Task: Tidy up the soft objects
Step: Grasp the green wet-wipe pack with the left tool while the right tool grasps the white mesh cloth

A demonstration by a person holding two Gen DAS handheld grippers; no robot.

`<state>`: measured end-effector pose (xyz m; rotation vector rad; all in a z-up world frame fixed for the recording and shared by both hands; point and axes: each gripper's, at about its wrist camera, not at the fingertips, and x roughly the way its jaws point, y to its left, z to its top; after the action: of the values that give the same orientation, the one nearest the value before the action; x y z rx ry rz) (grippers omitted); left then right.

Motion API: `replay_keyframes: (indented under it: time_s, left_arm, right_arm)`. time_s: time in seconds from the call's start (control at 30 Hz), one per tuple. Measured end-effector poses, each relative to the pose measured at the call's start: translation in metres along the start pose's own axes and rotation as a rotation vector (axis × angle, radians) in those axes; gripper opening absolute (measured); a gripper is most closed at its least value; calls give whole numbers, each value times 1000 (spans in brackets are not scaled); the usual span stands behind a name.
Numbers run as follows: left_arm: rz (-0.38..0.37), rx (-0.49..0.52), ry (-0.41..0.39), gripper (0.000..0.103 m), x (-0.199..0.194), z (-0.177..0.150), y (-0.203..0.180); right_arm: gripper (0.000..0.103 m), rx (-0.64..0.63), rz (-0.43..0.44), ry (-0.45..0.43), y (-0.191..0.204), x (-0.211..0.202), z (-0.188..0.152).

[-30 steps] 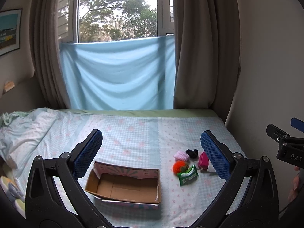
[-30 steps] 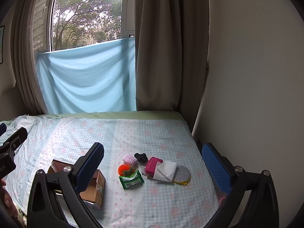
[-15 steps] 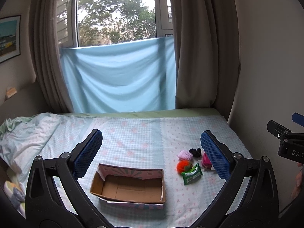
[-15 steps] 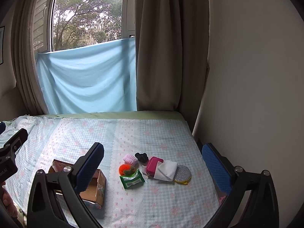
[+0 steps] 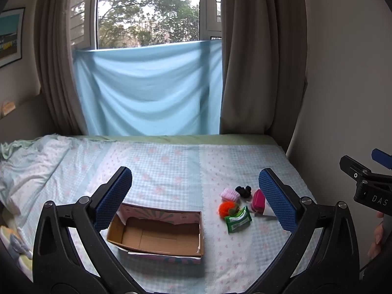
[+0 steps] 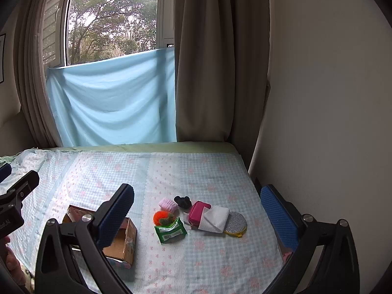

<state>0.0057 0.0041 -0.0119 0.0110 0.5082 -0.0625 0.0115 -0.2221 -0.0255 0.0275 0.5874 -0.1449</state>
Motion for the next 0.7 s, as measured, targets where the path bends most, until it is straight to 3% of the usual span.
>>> replay_keyframes:
  time_s: [0.37,0.57,0.7]
  left_arm:
    - [-4,31,13,102,8,1,-5]
    - [-38,81,65,103,30,0,-20]
    - [-61,148,124,102,62,-9,-45]
  right_arm:
    - [103,16,5,26,0,8,-2]
    - [103,27,-11,96,-13,27,-4]
    - [103,43,-34,171,-33,62,-14]
